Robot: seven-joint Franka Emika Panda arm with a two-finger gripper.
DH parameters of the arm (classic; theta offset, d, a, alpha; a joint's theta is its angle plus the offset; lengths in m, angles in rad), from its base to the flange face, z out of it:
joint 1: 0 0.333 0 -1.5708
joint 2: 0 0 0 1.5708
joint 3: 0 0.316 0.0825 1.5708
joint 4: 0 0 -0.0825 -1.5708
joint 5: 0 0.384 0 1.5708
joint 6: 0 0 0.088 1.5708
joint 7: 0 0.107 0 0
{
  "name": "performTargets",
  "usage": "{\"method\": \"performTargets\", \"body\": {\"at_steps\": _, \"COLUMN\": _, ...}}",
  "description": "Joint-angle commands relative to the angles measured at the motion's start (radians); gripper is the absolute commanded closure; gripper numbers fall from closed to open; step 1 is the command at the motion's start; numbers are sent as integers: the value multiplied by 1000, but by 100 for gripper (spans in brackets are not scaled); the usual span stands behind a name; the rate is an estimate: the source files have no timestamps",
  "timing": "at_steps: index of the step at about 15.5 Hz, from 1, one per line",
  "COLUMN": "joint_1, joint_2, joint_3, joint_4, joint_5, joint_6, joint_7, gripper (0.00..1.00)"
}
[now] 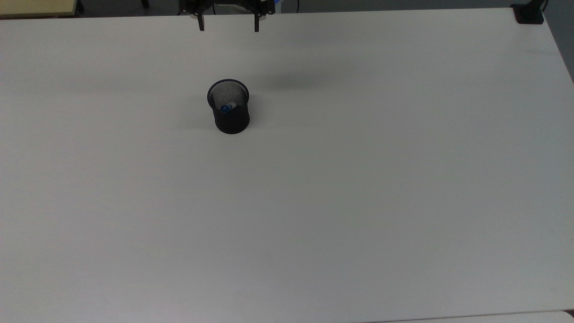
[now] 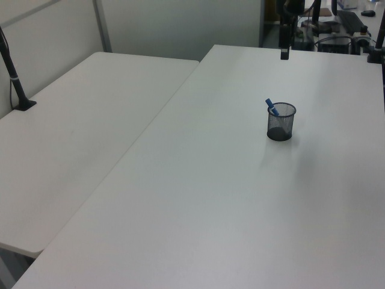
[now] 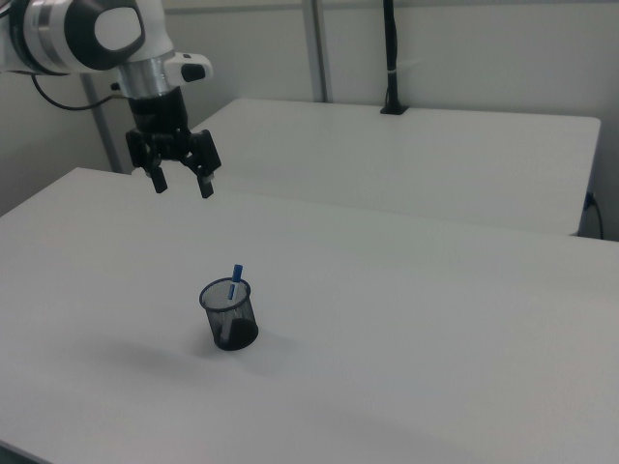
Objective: Remove the marker
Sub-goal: 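Move the open gripper toward the black mesh pen cup, then lower the gripper over the cup and close on the blue marker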
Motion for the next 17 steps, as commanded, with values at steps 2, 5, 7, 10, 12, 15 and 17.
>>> {"method": "performTargets", "body": {"at_steps": 2, "joint_1": -50, "joint_2": 28, "joint_3": -5, "joint_4": -10, "joint_5": 10, "joint_6": 21, "joint_7": -13, "gripper": 0}}
{"method": "performTargets", "body": {"at_steps": 5, "joint_1": -80, "joint_2": 56, "joint_3": -5, "joint_4": -11, "joint_5": 9, "joint_6": 53, "joint_7": -26, "gripper": 0}}
{"method": "performTargets", "body": {"at_steps": 7, "joint_1": -96, "joint_2": 83, "joint_3": -5, "joint_4": -25, "joint_5": 9, "joint_6": 79, "joint_7": -68, "gripper": 0}}
{"method": "performTargets", "body": {"at_steps": 10, "joint_1": -107, "joint_2": 123, "joint_3": -5, "joint_4": -53, "joint_5": 9, "joint_6": 173, "joint_7": -85, "gripper": 0}}
{"method": "performTargets", "body": {"at_steps": 12, "joint_1": -105, "joint_2": 155, "joint_3": -5, "joint_4": -53, "joint_5": 7, "joint_6": 192, "joint_7": -85, "gripper": 0}}
{"method": "performTargets", "body": {"at_steps": 15, "joint_1": -96, "joint_2": 171, "joint_3": -4, "joint_4": -76, "joint_5": 7, "joint_6": 222, "joint_7": -82, "gripper": 3}}
{"method": "performTargets", "body": {"at_steps": 17, "joint_1": -90, "joint_2": 174, "joint_3": 2, "joint_4": -120, "joint_5": 7, "joint_6": 265, "joint_7": -73, "gripper": 3}}
